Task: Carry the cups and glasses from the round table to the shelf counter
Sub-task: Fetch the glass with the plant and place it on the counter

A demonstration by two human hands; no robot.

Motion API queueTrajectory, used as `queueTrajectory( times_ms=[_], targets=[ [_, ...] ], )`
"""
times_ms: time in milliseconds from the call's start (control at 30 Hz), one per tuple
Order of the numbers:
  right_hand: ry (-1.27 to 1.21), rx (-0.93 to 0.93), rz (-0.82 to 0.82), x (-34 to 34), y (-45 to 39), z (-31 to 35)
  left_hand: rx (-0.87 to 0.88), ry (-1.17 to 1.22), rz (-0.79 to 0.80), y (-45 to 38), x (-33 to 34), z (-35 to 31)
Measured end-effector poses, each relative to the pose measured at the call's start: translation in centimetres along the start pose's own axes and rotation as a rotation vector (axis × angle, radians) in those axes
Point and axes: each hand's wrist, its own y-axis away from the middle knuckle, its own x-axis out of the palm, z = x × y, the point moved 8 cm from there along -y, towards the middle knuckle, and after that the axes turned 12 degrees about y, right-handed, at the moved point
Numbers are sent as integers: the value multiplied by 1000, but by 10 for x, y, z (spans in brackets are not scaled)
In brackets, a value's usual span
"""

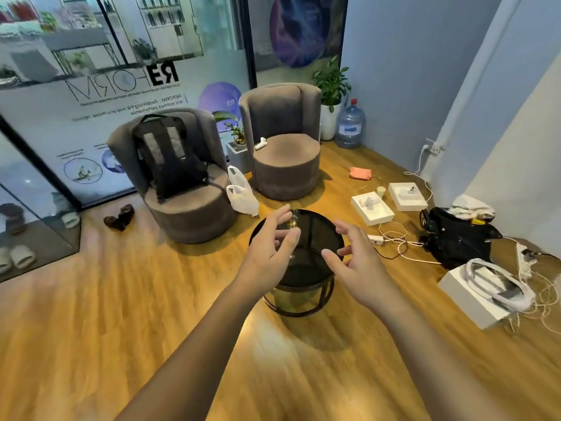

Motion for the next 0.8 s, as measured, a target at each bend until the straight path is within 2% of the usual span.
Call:
queueTrajectory(
  times_ms=[200, 367, 567, 800],
  targets=[
    [38, 16, 80, 30, -106, -30, -107, 2, -32, -105, -11, 76],
    [22, 64, 102, 71, -199, -68, -229, -49, -41, -200, -21, 171],
    [42, 111, 165, 147, -321, -114, -329, -64, 64, -317, -15, 279],
    [57, 236, 218, 234, -432, -192, -427, -81, 43, -419, -4, 398]
  ],
)
